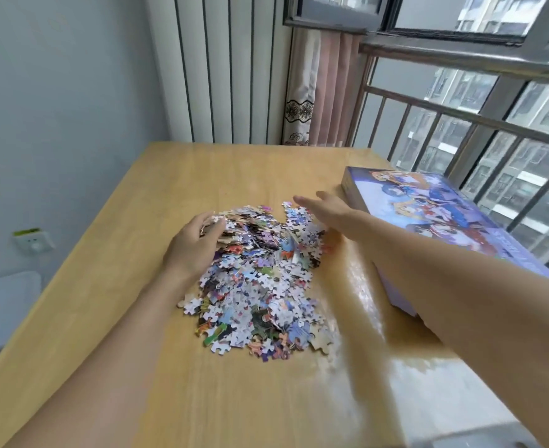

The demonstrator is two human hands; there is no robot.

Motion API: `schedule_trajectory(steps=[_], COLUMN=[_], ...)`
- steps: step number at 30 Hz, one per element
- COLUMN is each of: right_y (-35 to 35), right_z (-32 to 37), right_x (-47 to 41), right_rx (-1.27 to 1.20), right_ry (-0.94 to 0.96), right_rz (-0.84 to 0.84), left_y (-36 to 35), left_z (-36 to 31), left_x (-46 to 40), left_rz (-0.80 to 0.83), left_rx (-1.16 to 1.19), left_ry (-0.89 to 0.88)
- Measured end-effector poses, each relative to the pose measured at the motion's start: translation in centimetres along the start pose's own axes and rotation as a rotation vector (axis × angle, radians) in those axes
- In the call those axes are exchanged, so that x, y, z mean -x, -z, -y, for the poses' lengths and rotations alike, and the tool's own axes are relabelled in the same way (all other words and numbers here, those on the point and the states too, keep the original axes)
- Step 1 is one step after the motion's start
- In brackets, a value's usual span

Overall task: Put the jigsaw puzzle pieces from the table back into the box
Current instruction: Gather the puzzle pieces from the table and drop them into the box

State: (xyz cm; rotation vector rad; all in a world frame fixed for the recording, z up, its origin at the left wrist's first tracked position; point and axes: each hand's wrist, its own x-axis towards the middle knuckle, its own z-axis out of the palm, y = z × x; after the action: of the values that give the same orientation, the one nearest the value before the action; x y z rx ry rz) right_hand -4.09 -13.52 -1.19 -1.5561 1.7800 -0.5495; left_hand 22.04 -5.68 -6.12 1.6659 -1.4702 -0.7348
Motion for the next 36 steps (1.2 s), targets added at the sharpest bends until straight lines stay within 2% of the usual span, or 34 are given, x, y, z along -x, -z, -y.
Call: schedule_trajectory(steps=[7,11,15,19,24,28,32,36], right_y=[-1.7,-1.0,-0.6,-0.8,-1.6,-2.4,-4.0,-4.8], right_z=[3.0,4.0,3.2,1.8,0.5,0.1,0.0,0.3], right_x=[0.2,2.6,5.5,7.8,8.7,8.5,8.3,7.7], right_rx=[0.238,0.397,0.419,0.421,0.567,0.457,0.170,0.193], right_ry=[0.191,0.189,0.151,0.116,0.020,0.131,0.272,0.410], right_rz=[0.258,0.360,0.287,0.224,0.191,0.126,0.053,0.028], left_y=[-0.1,-0.1,-0.2,-0.4,-0.4,-0.6,-1.1,-1.0], left_z=[0.7,0.6,0.1,-0.1,0.2,-0.2,-0.5,-0.5], left_x=[-1.0,-0.9,-0.3,0.3,0.5,0.8,0.7,0.5], left_rz=[0.001,-0.005,0.029,0.051,0.046,0.027,-0.004,-0.033], left_rx=[0.014,0.010,0.054,-0.065,-0.133,-0.079,-0.069,-0.017], left_ry=[-0.035,-0.058,-0.111,-0.176,-0.241,-0.265,-0.323,-0.341])
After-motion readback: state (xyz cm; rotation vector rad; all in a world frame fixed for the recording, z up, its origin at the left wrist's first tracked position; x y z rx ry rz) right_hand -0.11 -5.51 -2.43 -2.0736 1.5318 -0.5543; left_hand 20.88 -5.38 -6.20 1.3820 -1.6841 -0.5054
